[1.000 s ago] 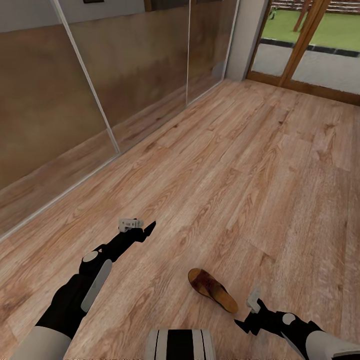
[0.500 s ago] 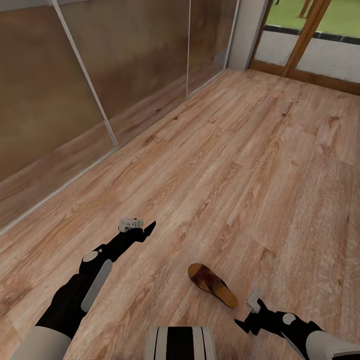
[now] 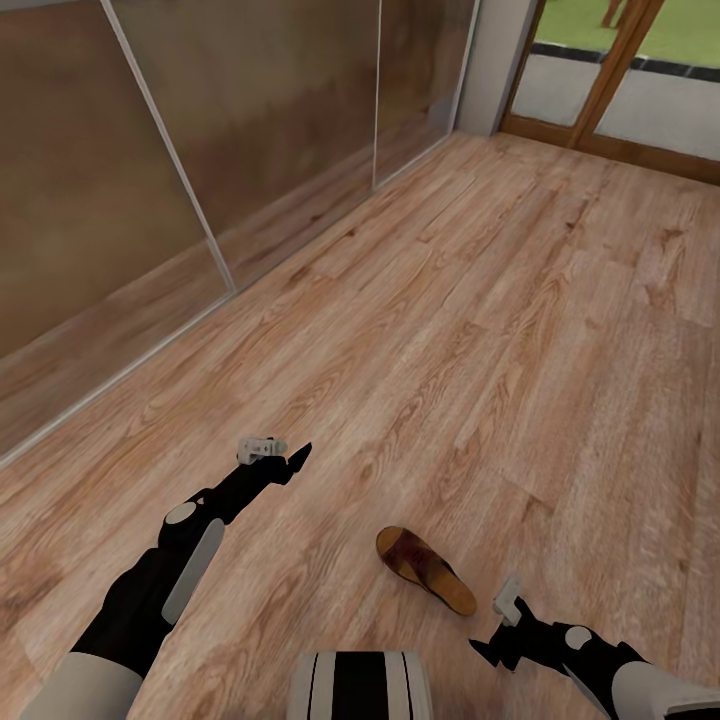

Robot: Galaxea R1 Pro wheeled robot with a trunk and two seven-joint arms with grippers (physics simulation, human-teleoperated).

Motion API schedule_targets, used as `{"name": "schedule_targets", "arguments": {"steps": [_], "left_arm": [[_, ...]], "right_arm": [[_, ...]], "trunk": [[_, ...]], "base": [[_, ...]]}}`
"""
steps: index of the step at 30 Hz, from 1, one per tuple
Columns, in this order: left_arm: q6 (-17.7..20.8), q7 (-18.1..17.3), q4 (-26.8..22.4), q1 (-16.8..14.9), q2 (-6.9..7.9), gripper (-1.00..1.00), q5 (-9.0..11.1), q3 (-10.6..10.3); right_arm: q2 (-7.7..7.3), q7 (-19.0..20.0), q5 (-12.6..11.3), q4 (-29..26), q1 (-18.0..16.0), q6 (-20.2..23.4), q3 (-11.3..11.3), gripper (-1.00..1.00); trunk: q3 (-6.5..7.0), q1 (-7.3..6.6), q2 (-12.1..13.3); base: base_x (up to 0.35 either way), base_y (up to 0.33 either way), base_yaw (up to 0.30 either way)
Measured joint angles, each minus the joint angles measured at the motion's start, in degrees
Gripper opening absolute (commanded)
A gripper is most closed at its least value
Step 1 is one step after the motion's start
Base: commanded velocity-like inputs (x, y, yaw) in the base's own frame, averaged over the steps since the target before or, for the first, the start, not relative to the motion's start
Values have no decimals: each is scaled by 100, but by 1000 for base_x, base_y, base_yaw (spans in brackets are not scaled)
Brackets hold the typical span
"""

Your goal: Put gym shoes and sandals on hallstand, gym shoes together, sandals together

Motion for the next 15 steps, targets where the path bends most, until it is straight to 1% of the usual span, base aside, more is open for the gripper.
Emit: {"name": "schedule_targets", "arguments": {"steps": [5, 15], "left_arm": [[2, 0, 0, 0, 0, 100, 0, 0], [0, 0, 0, 0, 0, 100, 0, 0]], "right_arm": [[0, 0, 0, 0, 0, 0, 0, 100], [7, 0, 0, 0, 0, 3, 0, 100]], "trunk": [[-1, 0, 0], [-1, 1, 0]], "base": [[173, 0, 0], [22, 2, 0]]}}
